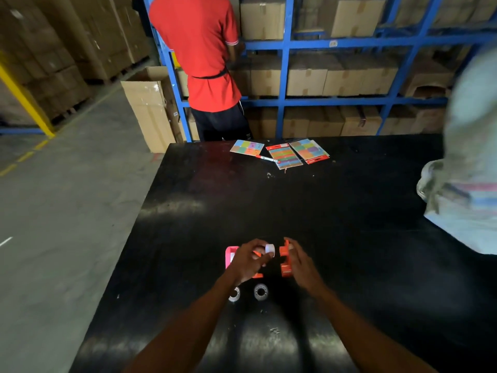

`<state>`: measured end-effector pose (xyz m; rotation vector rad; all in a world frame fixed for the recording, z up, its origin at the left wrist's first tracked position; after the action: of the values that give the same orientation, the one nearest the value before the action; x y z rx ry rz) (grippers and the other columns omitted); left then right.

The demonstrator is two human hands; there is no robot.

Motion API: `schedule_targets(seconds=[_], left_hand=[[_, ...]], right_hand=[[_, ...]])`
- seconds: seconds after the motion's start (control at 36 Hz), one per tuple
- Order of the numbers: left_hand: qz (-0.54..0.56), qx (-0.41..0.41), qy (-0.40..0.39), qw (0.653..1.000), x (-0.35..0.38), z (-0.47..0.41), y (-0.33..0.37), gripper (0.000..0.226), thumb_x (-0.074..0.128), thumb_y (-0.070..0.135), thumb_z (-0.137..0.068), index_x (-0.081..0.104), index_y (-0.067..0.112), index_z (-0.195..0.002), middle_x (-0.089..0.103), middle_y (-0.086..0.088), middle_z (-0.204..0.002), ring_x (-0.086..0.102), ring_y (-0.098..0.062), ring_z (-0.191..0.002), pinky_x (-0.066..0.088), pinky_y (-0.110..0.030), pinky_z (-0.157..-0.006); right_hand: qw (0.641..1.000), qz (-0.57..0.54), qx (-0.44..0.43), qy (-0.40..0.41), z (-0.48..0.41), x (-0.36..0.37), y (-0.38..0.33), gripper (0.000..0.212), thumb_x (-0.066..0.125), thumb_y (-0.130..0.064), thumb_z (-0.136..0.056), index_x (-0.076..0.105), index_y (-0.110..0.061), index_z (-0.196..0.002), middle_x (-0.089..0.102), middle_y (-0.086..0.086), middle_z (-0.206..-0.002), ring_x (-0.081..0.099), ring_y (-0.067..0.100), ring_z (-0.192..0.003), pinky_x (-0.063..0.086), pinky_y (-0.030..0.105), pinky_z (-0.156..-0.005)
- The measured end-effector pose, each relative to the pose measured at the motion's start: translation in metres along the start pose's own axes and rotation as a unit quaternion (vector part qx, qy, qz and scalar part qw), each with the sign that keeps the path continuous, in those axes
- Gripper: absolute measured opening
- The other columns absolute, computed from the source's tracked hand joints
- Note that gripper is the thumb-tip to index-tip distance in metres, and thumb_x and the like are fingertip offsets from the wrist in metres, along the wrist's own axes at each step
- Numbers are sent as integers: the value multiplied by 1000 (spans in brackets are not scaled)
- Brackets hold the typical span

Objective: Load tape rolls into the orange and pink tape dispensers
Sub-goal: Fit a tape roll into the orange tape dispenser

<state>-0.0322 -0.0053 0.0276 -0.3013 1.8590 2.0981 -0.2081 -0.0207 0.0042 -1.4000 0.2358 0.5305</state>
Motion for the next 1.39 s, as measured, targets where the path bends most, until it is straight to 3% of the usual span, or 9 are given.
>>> schedule_targets(seconds=[0.17,0.28,0.44,0.53,0.81,0.97,1.11,1.25,1.39], left_hand=[[-80,-14,29,996,12,10,-19,25,73,37,-82,65,25,-102,67,12,-86,63,4,-74,50,-13,-67],[-183,-13,-31,982,35,13,-33,29,70,40,-81,64,24,-105,70,2,-100,68,-14,-91,55,-31,-81],[-311,-6,-106,945,75,14,-42,42,63,38,-86,57,14,-121,59,-9,-123,57,-25,-114,47,-35,-93],[-339,-21,-126,932,93,8,-45,39,62,36,-84,58,17,-118,58,-10,-125,58,-28,-114,50,-39,-94],[-382,-58,-144,911,116,-6,-64,37,59,37,-84,59,22,-118,58,-8,-127,60,-30,-115,52,-38,-92],[-349,-42,-124,928,105,-2,-73,51,66,44,-80,52,20,-123,58,-7,-126,59,-27,-111,51,-37,-90],[-292,15,-57,955,73,9,-76,41,59,50,-84,53,22,-113,55,3,-116,61,-20,-100,51,-36,-82],[-336,17,-57,940,55,26,-91,66,67,48,-79,45,19,-134,48,0,-138,50,-18,-123,44,-31,-102],[-345,-14,-65,936,62,35,-97,74,70,32,-80,36,19,-145,37,-2,-147,45,-22,-130,46,-32,-102]], right_hand=[[1000,-1,19,10,3,-10,20,41,30,-44,-104,44,-32,-141,58,-2,-133,57,19,-119,43,44,-106],[999,-4,32,11,9,-18,29,42,30,-45,-104,43,-31,-141,58,-3,-128,62,21,-112,47,44,-103],[999,5,52,11,4,-27,54,44,30,-53,-101,43,-35,-140,58,1,-134,60,21,-115,46,47,-103],[997,6,70,15,5,-35,60,45,30,-53,-101,44,-36,-140,58,-1,-133,60,20,-115,45,46,-104],[995,24,92,-15,1,-46,68,46,30,-43,-104,40,-28,-146,51,-1,-144,51,18,-128,38,38,-110],[995,9,99,-27,-9,-32,64,45,31,-43,-104,40,-28,-146,50,1,-145,50,18,-128,37,38,-110],[996,10,87,-32,-11,-25,51,42,32,-37,-105,43,-25,-143,57,0,-135,56,19,-120,37,22,-95],[996,-6,78,-52,-10,-14,51,42,29,-45,-104,42,-32,-142,59,1,-133,58,17,-113,44,32,-97],[996,-10,69,-51,-5,-10,45,43,30,-44,-104,42,-30,-143,56,-1,-136,55,14,-115,40,28,-95]])
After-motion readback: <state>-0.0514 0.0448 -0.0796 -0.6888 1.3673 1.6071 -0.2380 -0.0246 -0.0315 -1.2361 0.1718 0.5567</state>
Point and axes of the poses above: each hand's wrist, its own z-axis away from the middle knuckle, its own x-axis out of the palm, y = z × x, the point moved 5 cm from there along -z, towards the middle knuckle
